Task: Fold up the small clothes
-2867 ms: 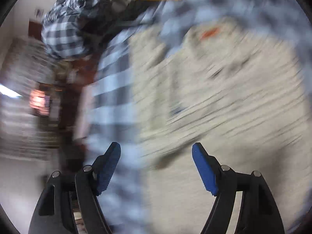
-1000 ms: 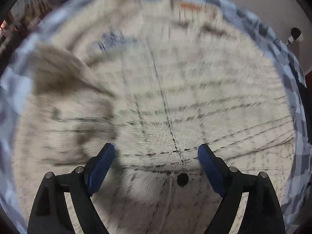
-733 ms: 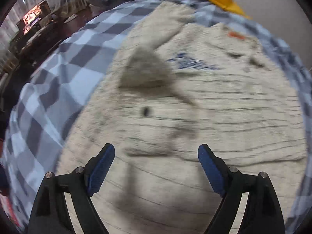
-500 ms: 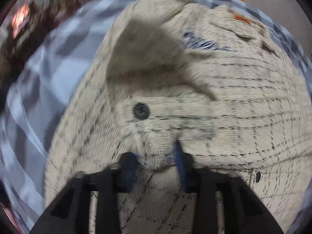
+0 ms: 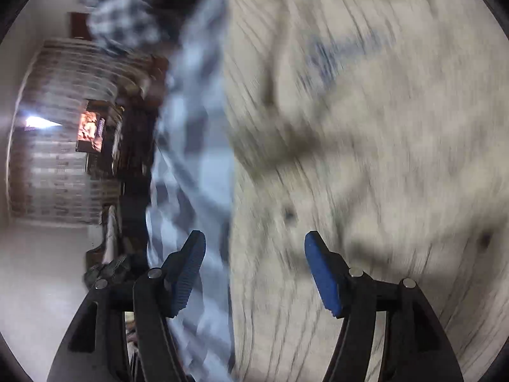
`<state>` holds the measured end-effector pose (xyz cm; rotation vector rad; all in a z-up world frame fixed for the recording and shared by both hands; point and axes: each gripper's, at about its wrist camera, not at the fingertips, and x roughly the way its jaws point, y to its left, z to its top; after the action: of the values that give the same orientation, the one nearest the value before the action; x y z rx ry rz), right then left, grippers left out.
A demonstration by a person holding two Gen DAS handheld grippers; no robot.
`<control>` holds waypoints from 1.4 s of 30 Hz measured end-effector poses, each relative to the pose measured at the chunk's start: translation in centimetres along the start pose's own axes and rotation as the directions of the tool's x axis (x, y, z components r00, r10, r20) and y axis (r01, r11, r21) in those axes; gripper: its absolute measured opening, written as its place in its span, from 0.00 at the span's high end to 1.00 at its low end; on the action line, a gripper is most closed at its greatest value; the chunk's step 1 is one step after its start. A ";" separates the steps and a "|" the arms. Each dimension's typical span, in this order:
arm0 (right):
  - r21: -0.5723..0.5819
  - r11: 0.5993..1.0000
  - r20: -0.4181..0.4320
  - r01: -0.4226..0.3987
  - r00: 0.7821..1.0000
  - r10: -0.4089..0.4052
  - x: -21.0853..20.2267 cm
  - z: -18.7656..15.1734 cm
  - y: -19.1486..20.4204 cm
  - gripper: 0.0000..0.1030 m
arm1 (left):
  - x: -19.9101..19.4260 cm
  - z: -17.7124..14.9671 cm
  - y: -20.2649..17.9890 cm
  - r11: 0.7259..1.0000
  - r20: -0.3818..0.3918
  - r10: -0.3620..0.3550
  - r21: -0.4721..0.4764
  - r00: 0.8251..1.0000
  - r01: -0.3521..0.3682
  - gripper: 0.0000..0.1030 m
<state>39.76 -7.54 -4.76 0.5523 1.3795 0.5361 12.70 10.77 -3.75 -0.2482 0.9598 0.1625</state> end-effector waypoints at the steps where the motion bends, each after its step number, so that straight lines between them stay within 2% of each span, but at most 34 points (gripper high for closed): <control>1: -0.018 0.999 0.058 0.041 0.998 -0.040 -0.7 0.8 0.6 0.34 | 0.1 -0.1 0.0 1.000 -0.004 -0.004 -0.001 1.000 0.004 0.00; 2: -0.016 0.995 0.107 0.094 0.990 -0.092 -0.9 1.6 1.0 0.28 | 0.1 -0.1 -0.1 1.000 -0.007 -0.007 0.000 1.000 0.007 0.00; 4: -0.001 0.975 0.164 0.220 0.962 -0.217 -0.2 2.6 1.6 0.28 | 0.1 -0.1 -0.3 1.000 -0.007 -0.006 0.009 1.000 0.006 0.00; 8: -0.052 0.922 0.214 0.384 0.906 -0.365 1.9 3.8 2.0 0.29 | -0.2 -0.1 -0.5 1.000 0.005 0.001 0.020 1.000 -0.001 0.00; 11: -0.079 0.899 0.098 0.430 0.901 -0.422 5.9 3.2 1.2 0.29 | -0.3 0.0 -0.1 1.000 0.004 -0.008 0.004 1.000 0.008 0.00; 12: -0.069 0.892 0.043 0.448 0.894 -0.446 7.1 1.9 0.3 0.29 | -0.3 0.1 0.0 1.000 0.005 -0.011 -0.001 1.000 0.011 0.00; 13: -0.072 0.888 0.027 0.455 0.890 -0.454 7.6 1.2 -0.1 0.28 | -0.3 0.1 0.0 1.000 0.005 -0.015 -0.007 1.000 0.015 0.00; 14: -0.097 0.876 0.039 0.472 0.881 -0.471 7.9 0.3 -0.1 0.28 | -0.3 0.1 0.1 1.000 0.005 -0.018 -0.010 1.000 0.018 0.00; 15: -0.165 0.852 0.092 0.496 0.868 -0.488 8.0 -0.7 0.3 0.28 | -0.4 0.1 0.0 1.000 0.005 -0.019 -0.008 1.000 0.020 0.00; 17: -0.223 0.823 0.106 0.522 0.853 -0.512 8.0 -1.6 1.0 0.28 | -0.3 0.1 -0.1 1.000 0.005 -0.015 0.000 1.000 0.015 0.00; 18: -0.229 0.822 0.091 0.521 0.853 -0.515 7.5 -1.7 1.3 0.28 | -0.3 0.0 -0.1 1.000 0.008 -0.011 0.003 1.000 0.011 0.00; 19: -0.219 0.844 0.090 0.490 0.871 -0.483 6.3 -1.8 1.7 0.28 | -0.4 0.1 -0.2 1.000 0.009 -0.009 0.004 1.000 0.009 0.00; 21: -0.165 0.913 0.176 0.372 0.922 -0.344 1.7 -3.0 2.1 0.28 | -0.4 0.1 -0.1 1.000 0.008 -0.010 -0.001 1.000 0.010 0.00; 22: -0.138 0.938 0.222 0.318 0.933 -0.284 -0.7 -3.6 1.8 0.27 | -0.4 0.0 -0.2 1.000 0.006 -0.013 -0.004 1.000 0.013 0.00; 23: -0.108 0.948 0.255 0.300 0.930 -0.265 -3.0 -3.9 1.1 0.21 | -0.4 -0.1 -0.2 1.000 0.004 -0.014 -0.003 1.000 0.014 0.00; 24: -0.089 0.943 0.261 0.321 0.921 -0.289 -4.2 -3.8 0.5 0.19 | -0.4 -0.2 -0.2 1.000 0.002 -0.014 0.000 1.000 0.014 0.00; 26: -0.034 0.899 0.271 0.437 0.869 -0.413 -6.8 -3.4 -2.1 0.19 | -0.3 -0.5 -0.5 1.000 -0.001 -0.011 0.014 1.000 0.011 0.00; 27: 0.019 0.850 0.285 0.526 0.812 -0.509 -8.6 -3.0 -4.6 0.19 | -0.4 -0.5 -0.6 1.000 -0.001 -0.009 0.019 1.000 0.009 0.00; 28: 0.055 0.811 0.296 0.583 0.766 -0.571 -9.4 -2.7 -5.9 0.19 | -0.4 -0.5 -0.7 1.000 0.001 -0.009 0.022 1.000 0.009 0.00; 29: 0.098 0.752 0.306 0.652 0.699 -0.646 -10.7 -2.6 -7.7 0.19 | -0.5 -0.5 -0.8 1.000 0.003 -0.010 0.023 1.000 0.009 0.00; 30: 0.155 0.657 0.301 0.738 0.598 -0.743 -12.3 -2.5 -10.7 0.19 | -0.5 -0.5 -0.8 1.000 0.005 -0.009 0.024 1.000 0.009 0.00; 31: 0.189 0.601 0.284 0.777 0.543 -0.791 -12.8 -1.9 -12.0 0.19 | -0.5 -0.4 -0.9 1.000 0.005 -0.009 0.024 1.000 0.008 0.00; 32: 0.230 0.543 0.238 0.807 0.495 -0.836 -13.9 -1.8 -14.9 0.19 | -0.5 -0.4 -0.9 1.000 0.004 -0.008 0.025 1.000 0.007 0.00; 33: 0.257 0.526 0.196 0.810 0.490 -0.850 -14.9 -1.8 -16.9 0.19 | -0.3 -0.5 -0.9 1.000 0.003 -0.007 0.026 1.000 0.007 0.00; 34: 0.292 0.523 0.147 0.801 0.503 -0.852 -15.7 -1.8 -19.4 0.19 | -0.2 -0.5 -0.9 1.000 0.001 -0.006 0.027 1.000 0.006 0.00; 35: 0.329 0.532 0.106 0.780 0.529 -0.842 -16.6 -2.0 -22.2 0.19 | 0.0 -0.5 -1.0 1.000 -0.003 -0.005 0.029 1.000 0.005 0.00; 36: 0.344 0.537 0.090 0.770 0.543 -0.835 -17.2 -2.2 -23.8 0.19 | 0.1 -0.5 -1.1 1.000 -0.006 -0.003 0.031 1.000 0.003 0.00; 37: 0.358 0.576 0.095 0.734 0.585 -0.805 -17.6 -2.5 -25.7 0.19 | 0.3 -0.4 -1.3 0.999 -0.011 0.000 0.036 1.000 0.001 0.00; 38: 0.379 0.635 0.129 0.673 0.641 -0.757 -18.3 -3.0 -26.9 0.19 | 0.6 -0.5 -1.5 0.999 -0.016 0.003 0.046 1.000 -0.002 0.00; 39: 0.406 0.670 0.161 0.621 0.673 -0.722 -19.0 -3.6 -27.9 0.19 | 0.7 -0.5 -1.7 0.999 -0.019 0.006 0.053 1.000 -0.005 0.00; 40: 0.422 0.687 0.178 0.592 0.688 -0.703 -19.4 -4.1 -28.3 0.19 | 0.8 -0.6 -1.9 0.998 -0.022 0.011 0.063 1.000 -0.010 0.00; 41: 0.414 0.681 0.173 0.604 0.683 -0.710 -19.4 -4.1 -28.1 0.19 | 1.0 -0.6 -2.1 0.997 -0.024 0.016 0.073 1.000 -0.014 0.00; 42: 0.395 0.660 0.153 0.639 0.663 -0.733 -19.3 -4.0 -27.3 0.19 | 1.0 -0.6 -2.2 0.997 -0.024 0.018 0.081 1.000 -0.016 0.00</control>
<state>34.46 -40.59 -8.30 0.2859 1.2599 -0.4020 13.31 8.48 -4.63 -0.1682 0.9907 0.1368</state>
